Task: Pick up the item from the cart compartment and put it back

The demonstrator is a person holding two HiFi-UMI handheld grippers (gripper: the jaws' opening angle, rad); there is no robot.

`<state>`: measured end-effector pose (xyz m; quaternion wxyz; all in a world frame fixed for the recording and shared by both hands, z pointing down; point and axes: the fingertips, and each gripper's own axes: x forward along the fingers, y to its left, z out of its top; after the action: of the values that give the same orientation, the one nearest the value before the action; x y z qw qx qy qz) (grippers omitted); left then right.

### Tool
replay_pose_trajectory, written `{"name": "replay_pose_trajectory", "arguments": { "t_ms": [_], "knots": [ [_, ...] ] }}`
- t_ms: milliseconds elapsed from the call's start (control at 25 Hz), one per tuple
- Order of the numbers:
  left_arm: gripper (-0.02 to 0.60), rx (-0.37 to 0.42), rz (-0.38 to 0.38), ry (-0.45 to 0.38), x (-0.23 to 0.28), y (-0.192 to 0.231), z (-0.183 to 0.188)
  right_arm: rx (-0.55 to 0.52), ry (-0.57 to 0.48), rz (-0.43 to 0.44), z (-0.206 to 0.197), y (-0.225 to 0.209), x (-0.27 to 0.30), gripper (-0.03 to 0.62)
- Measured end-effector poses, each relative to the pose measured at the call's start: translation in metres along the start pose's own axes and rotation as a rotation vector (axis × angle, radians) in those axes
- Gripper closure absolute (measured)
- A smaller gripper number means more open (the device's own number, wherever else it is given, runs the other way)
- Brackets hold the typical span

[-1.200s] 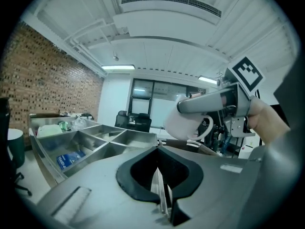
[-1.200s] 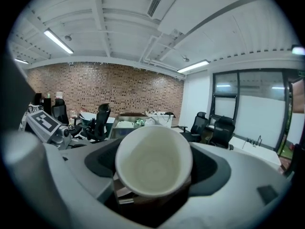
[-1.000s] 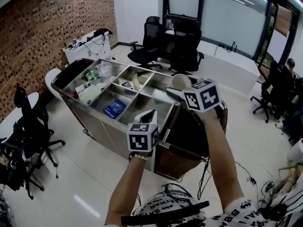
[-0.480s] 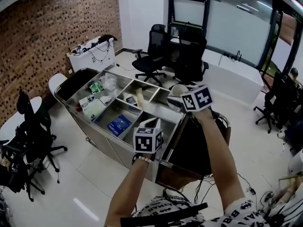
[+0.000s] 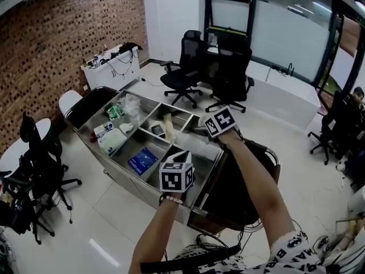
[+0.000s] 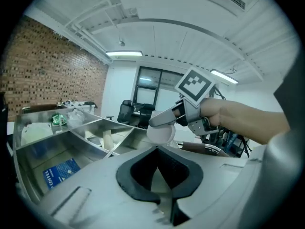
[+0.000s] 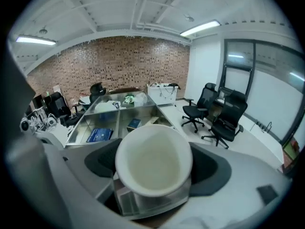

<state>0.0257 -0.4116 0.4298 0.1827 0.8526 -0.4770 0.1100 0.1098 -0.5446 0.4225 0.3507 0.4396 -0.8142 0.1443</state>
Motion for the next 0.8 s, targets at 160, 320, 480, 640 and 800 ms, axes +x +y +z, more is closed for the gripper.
{"name": "replay_pose_trajectory", "arguments": {
  "t_ms": [160, 320, 480, 640, 800],
  "knots": [
    [0.580, -0.026, 0.025, 0.003, -0.003, 0.011, -0.010, 0.025, 0.091, 0.024, -0.018, -0.003, 0.042, 0.163],
    [0.580, -0.045, 0.053, -0.003, -0.007, 0.022, -0.016, 0.045, 0.143, 0.031, -0.031, -0.005, 0.069, 0.163],
    [0.580, -0.059, 0.068, -0.011, -0.012, 0.027, -0.019, 0.066, 0.187, 0.037, -0.042, -0.010, 0.088, 0.163],
    [0.580, -0.060, 0.075, -0.019, -0.017, 0.030, -0.021, 0.063, 0.220, 0.031, -0.048, -0.016, 0.098, 0.163],
    [0.580, -0.060, 0.080, -0.021, -0.021, 0.030, -0.020, 0.044, 0.249, 0.035, -0.049, -0.014, 0.102, 0.161]
  ]
}}
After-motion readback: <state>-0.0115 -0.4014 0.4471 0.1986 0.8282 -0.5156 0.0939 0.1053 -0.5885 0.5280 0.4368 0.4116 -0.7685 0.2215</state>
